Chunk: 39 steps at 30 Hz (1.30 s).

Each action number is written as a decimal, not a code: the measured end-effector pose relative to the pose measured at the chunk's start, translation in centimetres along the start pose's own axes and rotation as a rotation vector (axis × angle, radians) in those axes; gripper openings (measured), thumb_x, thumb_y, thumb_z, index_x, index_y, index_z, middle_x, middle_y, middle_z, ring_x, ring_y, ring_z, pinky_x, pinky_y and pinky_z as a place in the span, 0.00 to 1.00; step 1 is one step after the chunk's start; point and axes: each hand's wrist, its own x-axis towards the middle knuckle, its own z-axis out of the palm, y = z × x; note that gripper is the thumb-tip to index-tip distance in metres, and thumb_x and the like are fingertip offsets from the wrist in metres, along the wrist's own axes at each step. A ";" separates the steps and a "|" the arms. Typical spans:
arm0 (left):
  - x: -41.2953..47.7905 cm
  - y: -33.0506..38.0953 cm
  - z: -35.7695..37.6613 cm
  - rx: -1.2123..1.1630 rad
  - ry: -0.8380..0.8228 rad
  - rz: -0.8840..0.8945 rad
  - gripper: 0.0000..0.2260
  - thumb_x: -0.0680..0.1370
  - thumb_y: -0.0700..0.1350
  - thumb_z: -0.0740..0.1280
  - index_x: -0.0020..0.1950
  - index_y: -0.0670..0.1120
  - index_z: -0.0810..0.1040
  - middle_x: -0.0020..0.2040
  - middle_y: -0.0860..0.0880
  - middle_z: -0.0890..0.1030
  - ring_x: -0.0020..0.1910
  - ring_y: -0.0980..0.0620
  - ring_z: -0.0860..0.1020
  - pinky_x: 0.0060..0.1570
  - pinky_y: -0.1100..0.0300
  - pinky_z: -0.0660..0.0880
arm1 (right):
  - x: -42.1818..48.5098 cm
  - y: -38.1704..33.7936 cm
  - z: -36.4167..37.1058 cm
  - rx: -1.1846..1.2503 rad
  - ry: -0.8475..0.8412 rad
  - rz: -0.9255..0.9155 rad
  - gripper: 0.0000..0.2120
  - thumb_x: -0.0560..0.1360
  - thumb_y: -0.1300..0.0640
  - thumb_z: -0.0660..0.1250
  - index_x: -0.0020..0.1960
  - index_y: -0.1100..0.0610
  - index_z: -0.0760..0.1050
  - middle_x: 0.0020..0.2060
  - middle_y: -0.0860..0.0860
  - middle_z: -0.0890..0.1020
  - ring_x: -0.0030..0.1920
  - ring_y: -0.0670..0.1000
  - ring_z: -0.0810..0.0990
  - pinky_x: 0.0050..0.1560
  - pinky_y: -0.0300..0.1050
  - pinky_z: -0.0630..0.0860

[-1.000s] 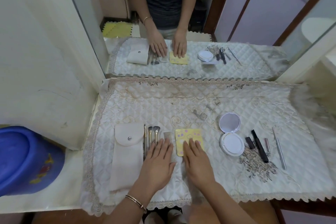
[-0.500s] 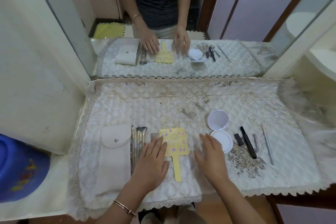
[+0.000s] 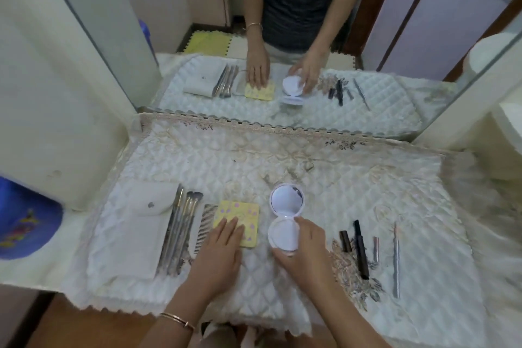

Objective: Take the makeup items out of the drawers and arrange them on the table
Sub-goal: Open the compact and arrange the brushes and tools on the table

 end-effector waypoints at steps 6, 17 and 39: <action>-0.1 -0.5 1.0 -0.058 -0.070 -0.044 0.23 0.79 0.46 0.53 0.74 0.45 0.54 0.77 0.47 0.51 0.76 0.47 0.46 0.75 0.55 0.47 | 0.1 -1.7 1.6 -0.091 -0.058 0.022 0.41 0.68 0.44 0.69 0.70 0.65 0.59 0.61 0.58 0.70 0.61 0.59 0.68 0.61 0.47 0.68; 1.9 4.4 -1.6 -0.080 0.125 0.274 0.14 0.68 0.41 0.65 0.51 0.38 0.80 0.51 0.38 0.83 0.47 0.39 0.82 0.44 0.48 0.81 | -1.0 2.2 -2.5 0.026 0.127 0.227 0.20 0.73 0.54 0.67 0.63 0.59 0.71 0.61 0.56 0.73 0.62 0.56 0.68 0.64 0.46 0.65; 6.8 14.5 2.0 -0.267 -0.038 0.161 0.23 0.71 0.40 0.68 0.65 0.41 0.70 0.62 0.45 0.75 0.64 0.46 0.69 0.61 0.63 0.63 | 0.5 8.2 -7.4 0.147 -0.077 0.344 0.11 0.74 0.53 0.65 0.54 0.56 0.75 0.46 0.53 0.84 0.49 0.52 0.80 0.61 0.45 0.67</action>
